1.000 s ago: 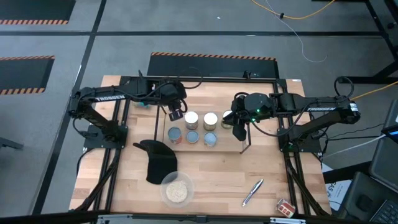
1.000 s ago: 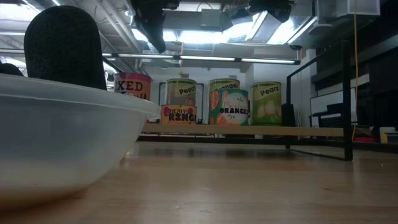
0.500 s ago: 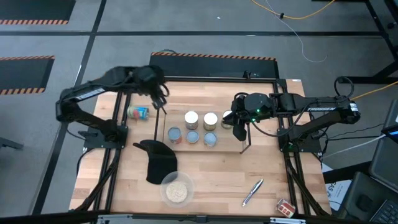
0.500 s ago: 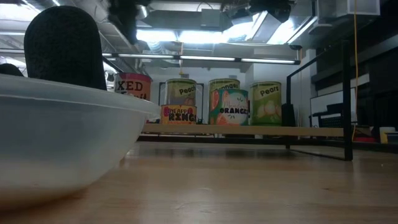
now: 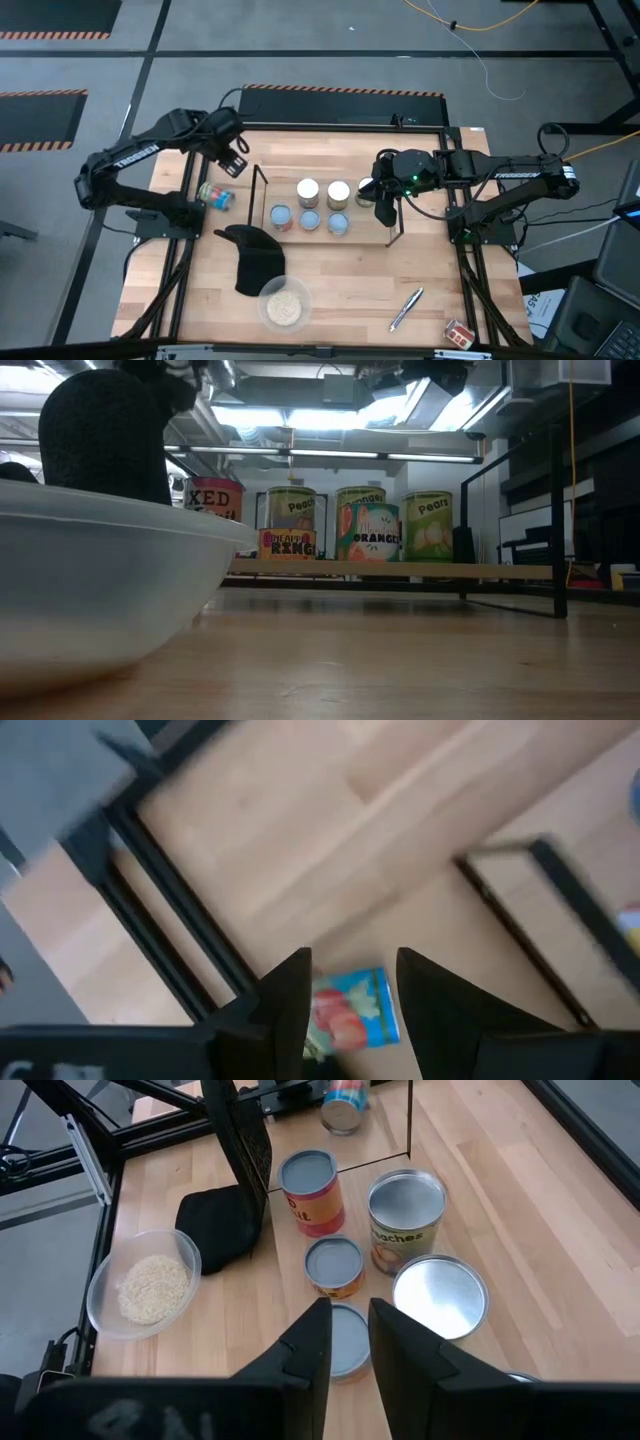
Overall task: Pick and place cans onto a shelf
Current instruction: Put the large canned tomatoes on the shelf
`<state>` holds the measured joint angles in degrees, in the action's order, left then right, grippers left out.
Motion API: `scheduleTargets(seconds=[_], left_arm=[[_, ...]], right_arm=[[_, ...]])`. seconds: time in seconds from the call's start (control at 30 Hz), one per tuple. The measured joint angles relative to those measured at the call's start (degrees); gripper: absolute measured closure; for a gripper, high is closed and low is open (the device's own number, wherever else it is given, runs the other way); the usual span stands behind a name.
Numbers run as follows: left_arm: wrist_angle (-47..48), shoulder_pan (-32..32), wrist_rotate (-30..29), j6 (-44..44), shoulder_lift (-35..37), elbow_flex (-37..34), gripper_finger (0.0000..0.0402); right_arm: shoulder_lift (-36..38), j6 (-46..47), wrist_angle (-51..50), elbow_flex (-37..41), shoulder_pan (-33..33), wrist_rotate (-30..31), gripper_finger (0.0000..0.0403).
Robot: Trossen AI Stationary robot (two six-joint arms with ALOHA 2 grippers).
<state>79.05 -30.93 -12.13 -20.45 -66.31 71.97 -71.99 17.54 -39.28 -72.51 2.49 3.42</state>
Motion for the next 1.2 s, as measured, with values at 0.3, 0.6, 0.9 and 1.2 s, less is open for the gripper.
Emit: scheduleTargets(seconds=[0.3, 0.6, 0.9, 1.2], left_arm=[[-0.2, -1.6, 7.0, -1.5, 0.0, -9.2, 0.0260], [-0.8, 0.6, 10.3, -6.7, -0.1, -17.9, 0.0260], [-1.1, 3.0, 8.6, -12.4, -0.1, -23.9, 0.0260], [-1.1, 0.0, 2.8, -15.1, -0.1, -24.0, 0.0260]], right_arm=[[0.0, 0.1, 0.0, 0.0, 0.0, 0.0, 0.0328], [0.0, 0.1, 0.0, 0.0, 0.0, 0.0, 0.0328], [0.0, 0.1, 0.0, 0.0, 0.0, 0.0, 0.0328], [0.0, 0.0, 0.0, 0.0, 0.0, 0.0, 0.0328]])
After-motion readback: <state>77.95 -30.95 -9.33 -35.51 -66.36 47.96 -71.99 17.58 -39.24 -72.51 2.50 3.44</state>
